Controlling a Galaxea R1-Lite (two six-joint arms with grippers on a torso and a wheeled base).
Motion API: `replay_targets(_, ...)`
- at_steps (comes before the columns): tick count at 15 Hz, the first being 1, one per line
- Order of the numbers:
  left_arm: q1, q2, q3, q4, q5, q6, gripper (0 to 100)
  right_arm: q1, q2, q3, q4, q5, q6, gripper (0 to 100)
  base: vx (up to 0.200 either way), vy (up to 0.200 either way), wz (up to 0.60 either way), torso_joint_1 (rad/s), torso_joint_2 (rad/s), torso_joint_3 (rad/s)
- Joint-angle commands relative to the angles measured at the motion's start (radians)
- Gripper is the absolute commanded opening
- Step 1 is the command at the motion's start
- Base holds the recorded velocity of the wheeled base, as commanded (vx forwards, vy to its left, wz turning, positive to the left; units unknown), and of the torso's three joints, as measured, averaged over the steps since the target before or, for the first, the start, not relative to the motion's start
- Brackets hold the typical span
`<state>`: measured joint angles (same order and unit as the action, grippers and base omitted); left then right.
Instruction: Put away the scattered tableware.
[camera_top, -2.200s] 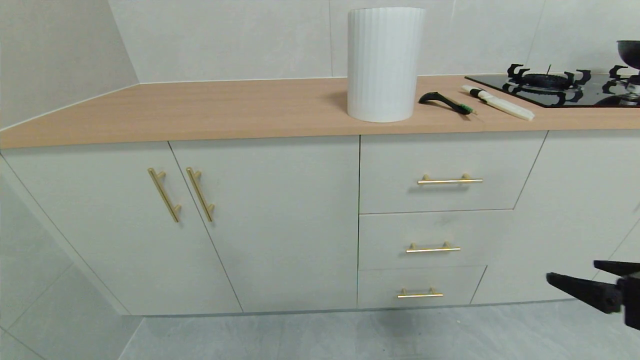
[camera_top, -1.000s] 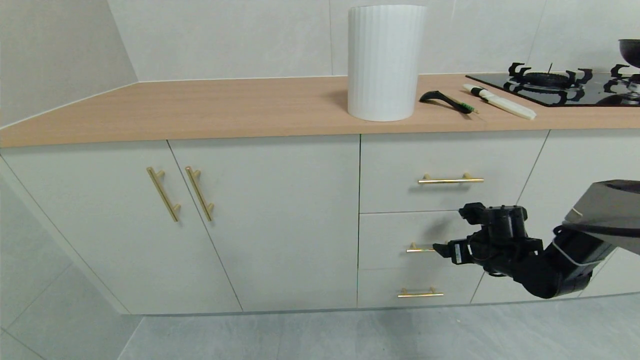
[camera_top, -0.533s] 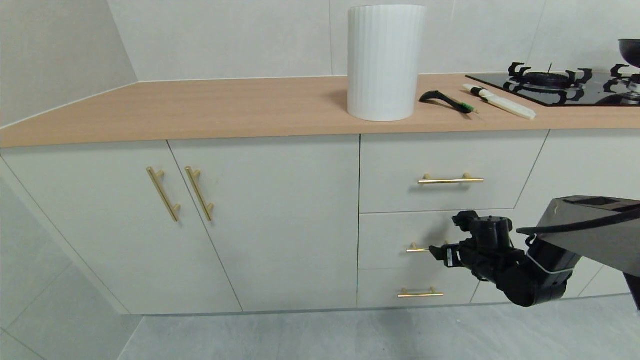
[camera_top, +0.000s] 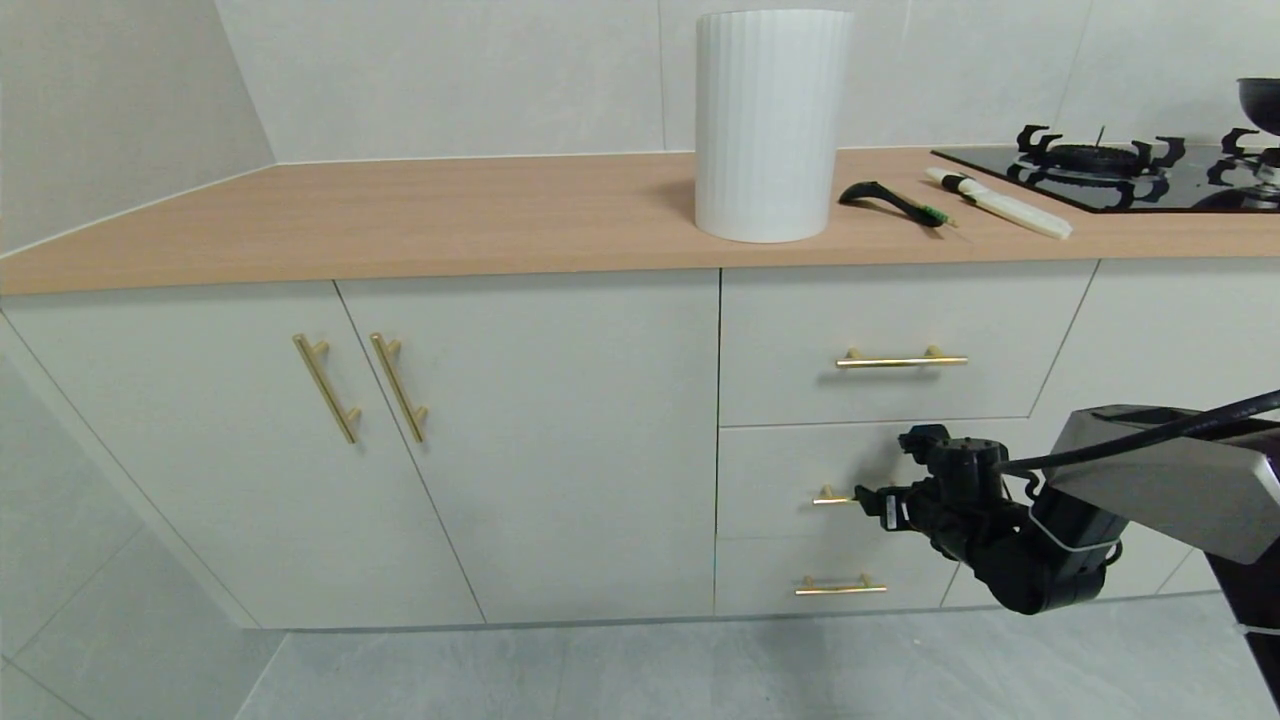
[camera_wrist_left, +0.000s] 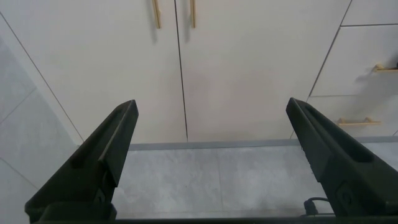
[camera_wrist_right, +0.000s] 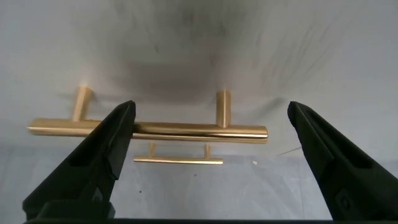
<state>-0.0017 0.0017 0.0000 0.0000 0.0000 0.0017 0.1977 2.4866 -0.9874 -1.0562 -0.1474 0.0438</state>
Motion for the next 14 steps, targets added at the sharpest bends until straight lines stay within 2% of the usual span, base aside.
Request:
replay_targets(1,0.0,0.001,0.0,0.0,0.0,0.0,100,0.0,0.014,0.004,0.005,0.0,-0.004,100,0.0,0.0,0.0,0.0,0.0,0.0)
replay_targets(4,0.0,0.001,0.0,0.0,0.0,0.0,100,0.0,0.008,0.01,0.068,0.0,-0.007,100,0.0,0.0,0.0,0.0,0.0,0.0)
replay_targets(10,0.0,0.001,0.0,0.0,0.0,0.0,100,0.0,-0.012,0.032,0.077,0.0,-0.007,100,0.0,0.0,0.0,0.0,0.0,0.0)
replay_targets(13,0.0,0.001,0.0,0.0,0.0,0.0,100,0.003,-0.155,0.096,0.22,0.04,-0.007,100,0.0,0.0,0.0,0.0,0.0,0.0)
replay_targets(14,0.0,0.001,0.0,0.0,0.0,0.0,100,0.008,-0.278,0.125,0.358,0.094,-0.01,100,0.0,0.0,0.0,0.0,0.0,0.0)
